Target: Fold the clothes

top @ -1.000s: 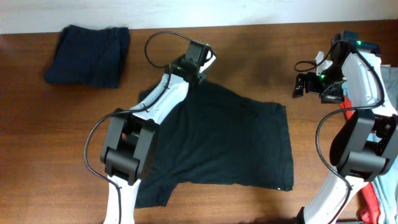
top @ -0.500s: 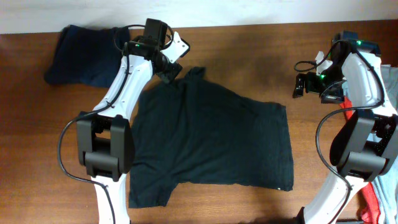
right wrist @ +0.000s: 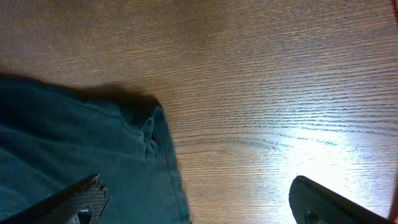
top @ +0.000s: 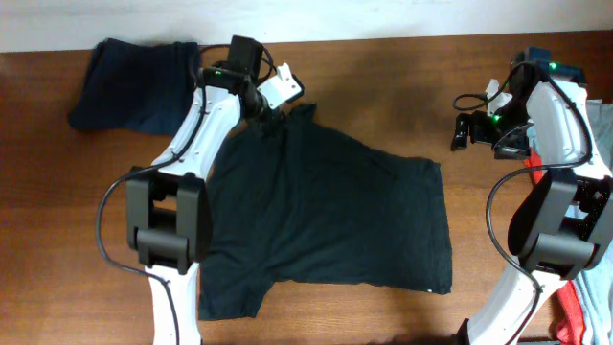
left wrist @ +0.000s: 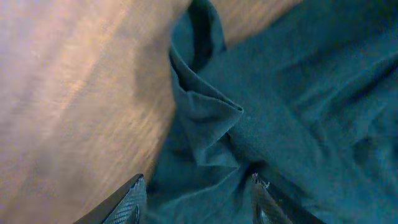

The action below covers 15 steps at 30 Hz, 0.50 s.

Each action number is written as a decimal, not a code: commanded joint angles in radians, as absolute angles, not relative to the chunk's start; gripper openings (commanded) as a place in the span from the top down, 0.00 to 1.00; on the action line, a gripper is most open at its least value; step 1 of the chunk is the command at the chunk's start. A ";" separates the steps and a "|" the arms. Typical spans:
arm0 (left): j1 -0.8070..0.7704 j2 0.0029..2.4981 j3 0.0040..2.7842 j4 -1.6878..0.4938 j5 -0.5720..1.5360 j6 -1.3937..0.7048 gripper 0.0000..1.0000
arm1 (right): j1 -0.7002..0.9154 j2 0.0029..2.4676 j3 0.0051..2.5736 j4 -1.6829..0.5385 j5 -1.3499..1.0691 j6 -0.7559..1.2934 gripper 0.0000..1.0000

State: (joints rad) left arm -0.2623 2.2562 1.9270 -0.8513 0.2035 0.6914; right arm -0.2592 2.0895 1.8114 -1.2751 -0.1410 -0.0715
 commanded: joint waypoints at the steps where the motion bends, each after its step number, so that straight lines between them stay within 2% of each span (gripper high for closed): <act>1: -0.261 2.317 1.917 -0.836 0.224 0.730 0.46 | -0.257 2.065 1.827 -1.276 -0.146 -0.071 0.01; 12: -0.262 2.339 1.917 -0.774 0.225 0.730 0.47 | -0.257 2.065 1.827 -1.276 -0.146 -0.071 0.02; 13: -0.262 2.339 1.917 -0.770 0.225 0.730 0.53 | -0.257 2.065 1.827 -1.276 -0.146 -0.071 0.01; 15: -0.262 2.341 1.917 -0.765 0.225 0.730 0.57 | -0.257 2.065 1.827 -1.275 -0.146 -0.071 0.01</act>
